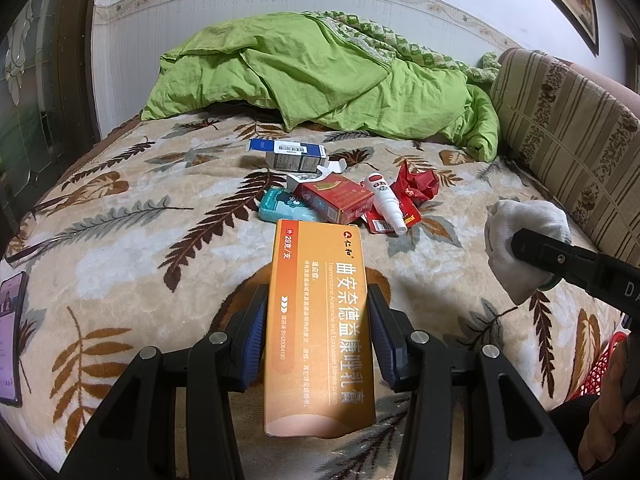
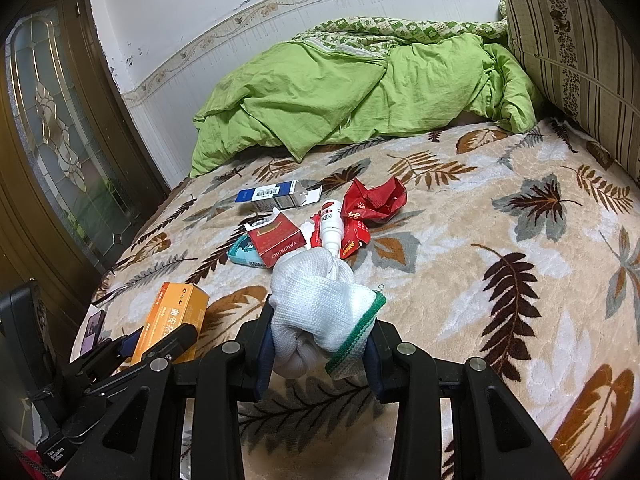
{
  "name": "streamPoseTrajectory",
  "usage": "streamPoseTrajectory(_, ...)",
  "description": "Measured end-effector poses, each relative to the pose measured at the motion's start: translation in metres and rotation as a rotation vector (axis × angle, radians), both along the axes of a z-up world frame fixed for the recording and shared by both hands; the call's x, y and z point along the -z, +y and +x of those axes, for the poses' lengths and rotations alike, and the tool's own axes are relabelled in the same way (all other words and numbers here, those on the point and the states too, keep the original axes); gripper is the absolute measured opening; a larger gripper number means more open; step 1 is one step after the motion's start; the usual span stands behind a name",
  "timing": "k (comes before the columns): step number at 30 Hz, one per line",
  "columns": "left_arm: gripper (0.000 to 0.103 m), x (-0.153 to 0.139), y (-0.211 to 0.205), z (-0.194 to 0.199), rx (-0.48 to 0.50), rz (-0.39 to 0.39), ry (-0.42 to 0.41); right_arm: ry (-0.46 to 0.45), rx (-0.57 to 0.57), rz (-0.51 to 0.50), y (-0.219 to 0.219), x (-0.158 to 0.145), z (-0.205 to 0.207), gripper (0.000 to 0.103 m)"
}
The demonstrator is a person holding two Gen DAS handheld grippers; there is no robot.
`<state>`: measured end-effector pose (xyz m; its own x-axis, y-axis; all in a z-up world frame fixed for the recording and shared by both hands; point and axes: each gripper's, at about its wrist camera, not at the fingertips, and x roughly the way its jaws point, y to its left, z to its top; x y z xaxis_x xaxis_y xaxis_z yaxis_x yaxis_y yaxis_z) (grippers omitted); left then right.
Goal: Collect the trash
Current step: 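Carry both items over the red wastebasket and open both grippers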
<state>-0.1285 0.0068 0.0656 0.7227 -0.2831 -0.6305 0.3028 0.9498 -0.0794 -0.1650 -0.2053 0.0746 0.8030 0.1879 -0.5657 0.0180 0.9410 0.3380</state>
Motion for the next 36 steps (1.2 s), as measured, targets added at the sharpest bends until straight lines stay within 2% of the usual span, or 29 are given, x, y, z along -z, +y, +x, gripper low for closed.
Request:
streamPoseTrajectory(9, 0.045, 0.000, -0.007, -0.008, 0.039, -0.009, -0.002, -0.003, 0.007, 0.038, -0.003, -0.004, -0.009, 0.040)
streamPoseTrajectory(18, 0.045, -0.014, -0.017, -0.027, 0.104, -0.027, -0.011, 0.002, 0.018, 0.094, -0.016, -0.012, -0.044, 0.040)
streamPoseTrajectory(26, 0.045, -0.035, -0.042, -0.053, 0.226, -0.084, 0.005, -0.040, 0.077, 0.131, -0.053, -0.037, -0.097, 0.040)
streamPoseTrajectory(33, 0.046, -0.053, -0.090, -0.079, 0.380, -0.078, 0.011, -0.035, 0.165, 0.161, -0.092, -0.041, -0.145, 0.040)
streamPoseTrajectory(36, 0.046, -0.059, -0.116, -0.093, 0.460, -0.072, 0.012, -0.034, 0.244, 0.152, -0.119, -0.045, -0.174, 0.040)
